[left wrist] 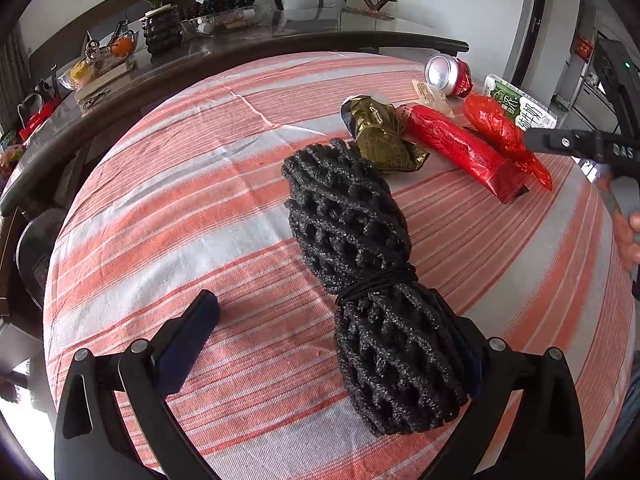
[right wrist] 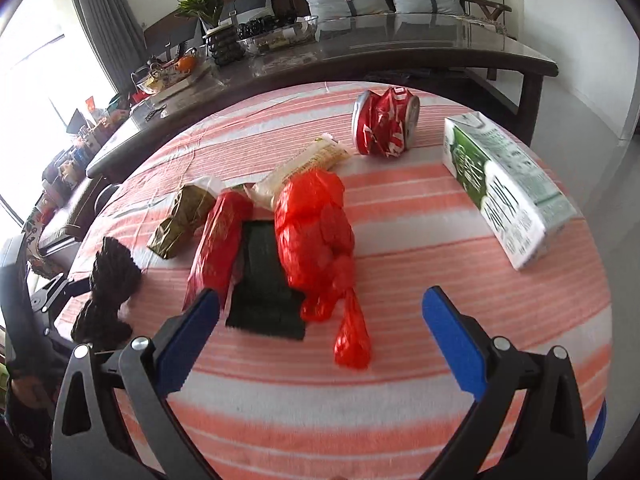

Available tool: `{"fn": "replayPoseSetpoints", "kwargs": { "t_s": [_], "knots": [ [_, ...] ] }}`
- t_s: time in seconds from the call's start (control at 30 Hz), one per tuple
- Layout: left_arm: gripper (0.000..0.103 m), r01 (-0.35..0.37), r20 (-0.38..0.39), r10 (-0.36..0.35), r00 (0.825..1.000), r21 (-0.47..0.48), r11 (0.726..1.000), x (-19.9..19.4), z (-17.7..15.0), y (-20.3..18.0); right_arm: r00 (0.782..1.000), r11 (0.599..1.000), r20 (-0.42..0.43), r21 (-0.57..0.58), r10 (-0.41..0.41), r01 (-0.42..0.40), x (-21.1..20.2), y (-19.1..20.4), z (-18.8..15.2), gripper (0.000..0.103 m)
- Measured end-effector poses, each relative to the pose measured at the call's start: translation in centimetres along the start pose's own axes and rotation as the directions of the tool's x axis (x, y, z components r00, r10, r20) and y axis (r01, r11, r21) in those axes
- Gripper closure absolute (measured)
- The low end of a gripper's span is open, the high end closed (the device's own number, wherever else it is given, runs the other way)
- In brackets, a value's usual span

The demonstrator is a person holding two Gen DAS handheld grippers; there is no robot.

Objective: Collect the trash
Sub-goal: 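Grasp the black mesh fruit nets with the left tool while the right tool grasps the red plastic bag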

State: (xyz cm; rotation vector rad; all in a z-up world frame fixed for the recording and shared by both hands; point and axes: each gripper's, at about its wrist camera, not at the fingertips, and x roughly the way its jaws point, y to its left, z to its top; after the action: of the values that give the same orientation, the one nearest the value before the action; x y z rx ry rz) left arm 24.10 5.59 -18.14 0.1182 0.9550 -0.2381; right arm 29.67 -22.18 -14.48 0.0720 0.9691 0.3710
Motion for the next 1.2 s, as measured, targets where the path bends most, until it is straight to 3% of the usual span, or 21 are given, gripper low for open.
{"fn": "replayPoseSetpoints", "kwargs": {
  "t_s": [0.1, 0.17, 0.2, 0.4, 0.63, 0.87, 1.03, 1.2],
  "knots": [
    [0.004, 0.000, 0.000, 0.000, 1.000, 0.000, 1.000, 0.0, 0.0, 0.0, 0.999, 0.999, -0.034, 0.031, 0.019, -0.018, 1.8, -0.1, 1.5, 0.029],
    [0.004, 0.001, 0.000, -0.001, 1.000, 0.000, 1.000, 0.0, 0.0, 0.0, 0.997, 0.996, -0.054, 0.072, 0.049, -0.045, 2.5, -0.6, 1.9, 0.046],
    [0.004, 0.000, 0.000, 0.000, 1.000, 0.000, 1.000, 0.0, 0.0, 0.0, 0.997, 0.995, -0.057, 0.090, 0.054, -0.048, 2.5, -0.9, 1.9, 0.059],
    [0.004, 0.001, 0.000, -0.001, 1.000, 0.000, 1.000, 0.0, 0.0, 0.0, 0.999, 0.995, -0.010, 0.088, -0.041, 0.042, -1.4, -2.0, -0.7, 0.060],
    [0.004, -0.001, -0.001, 0.001, 1.000, 0.001, 1.000, 0.0, 0.0, 0.0, 0.987, 0.987, -0.007, -0.013, -0.159, 0.159, -6.3, -0.3, -7.6, 0.060],
    [0.004, -0.001, -0.001, 0.001, 1.000, 0.001, 1.000, 0.0, 0.1, 0.0, 0.974, 0.972, 0.001, -0.063, -0.228, 0.227, -6.1, 1.5, -10.9, 0.057],
    [0.004, 0.003, -0.001, -0.003, 1.000, -0.001, 1.000, 0.0, 0.1, 0.1, 0.979, 0.978, -0.021, -0.054, -0.201, 0.200, -5.6, 2.0, -10.3, 0.043],
    [0.004, 0.038, 0.007, -0.038, 0.999, 0.006, 0.999, -0.5, -0.4, 0.7, 0.986, 0.985, -0.032, -0.056, -0.164, 0.162, -6.2, 2.2, -10.0, 0.039]
  ]
}}
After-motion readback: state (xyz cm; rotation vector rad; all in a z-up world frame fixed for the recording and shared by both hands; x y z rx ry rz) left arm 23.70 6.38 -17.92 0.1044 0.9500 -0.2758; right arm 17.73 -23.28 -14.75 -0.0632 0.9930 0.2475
